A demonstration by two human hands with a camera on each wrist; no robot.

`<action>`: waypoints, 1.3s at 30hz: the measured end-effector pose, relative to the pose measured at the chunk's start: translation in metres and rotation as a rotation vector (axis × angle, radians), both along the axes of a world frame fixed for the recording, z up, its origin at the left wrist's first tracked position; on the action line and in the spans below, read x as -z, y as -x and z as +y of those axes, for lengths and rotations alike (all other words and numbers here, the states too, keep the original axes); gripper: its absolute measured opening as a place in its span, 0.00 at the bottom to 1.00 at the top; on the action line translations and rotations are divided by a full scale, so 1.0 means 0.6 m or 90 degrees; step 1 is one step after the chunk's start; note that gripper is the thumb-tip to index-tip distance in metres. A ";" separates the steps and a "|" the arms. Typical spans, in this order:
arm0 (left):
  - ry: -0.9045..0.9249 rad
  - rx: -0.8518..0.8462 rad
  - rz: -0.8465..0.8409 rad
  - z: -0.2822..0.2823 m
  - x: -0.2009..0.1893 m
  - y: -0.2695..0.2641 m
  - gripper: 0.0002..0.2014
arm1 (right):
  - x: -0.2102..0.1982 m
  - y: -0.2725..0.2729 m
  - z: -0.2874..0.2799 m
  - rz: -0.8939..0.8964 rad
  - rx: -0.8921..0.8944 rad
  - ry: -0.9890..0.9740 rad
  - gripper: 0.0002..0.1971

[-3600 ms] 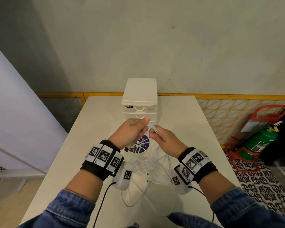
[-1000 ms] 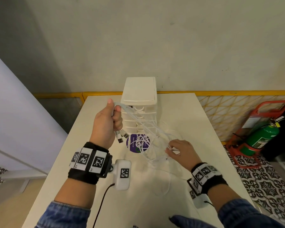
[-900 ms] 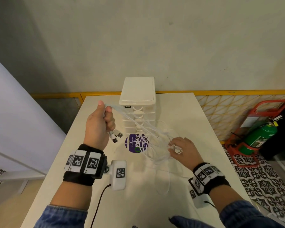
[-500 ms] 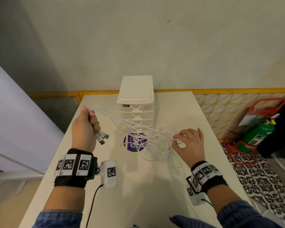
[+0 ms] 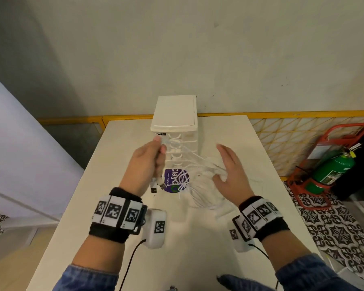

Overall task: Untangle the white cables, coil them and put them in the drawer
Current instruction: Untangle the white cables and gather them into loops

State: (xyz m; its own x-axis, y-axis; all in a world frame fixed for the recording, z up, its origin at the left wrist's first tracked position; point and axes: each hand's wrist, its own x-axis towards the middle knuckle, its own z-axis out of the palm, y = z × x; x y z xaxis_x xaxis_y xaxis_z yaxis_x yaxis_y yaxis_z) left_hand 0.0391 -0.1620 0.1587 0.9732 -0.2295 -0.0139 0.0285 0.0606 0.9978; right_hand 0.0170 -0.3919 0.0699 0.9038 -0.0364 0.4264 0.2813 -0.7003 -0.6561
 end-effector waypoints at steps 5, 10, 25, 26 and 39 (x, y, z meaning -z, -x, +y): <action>-0.015 0.212 0.014 -0.039 -0.019 0.025 0.21 | -0.062 -0.019 0.092 0.008 -0.167 -0.199 0.35; -0.058 0.197 0.022 -0.012 -0.015 0.021 0.20 | -0.084 -0.036 0.062 0.008 -0.091 -0.242 0.09; 0.421 0.345 0.126 -0.030 -0.031 0.026 0.21 | 0.009 -0.016 0.101 0.234 -0.108 -0.238 0.04; 0.454 0.300 0.122 -0.028 -0.037 0.024 0.24 | 0.015 -0.012 0.104 0.235 -0.115 -0.250 0.04; 0.640 0.007 -0.056 -0.015 -0.059 -0.013 0.21 | 0.038 0.011 0.106 0.132 -0.233 0.049 0.16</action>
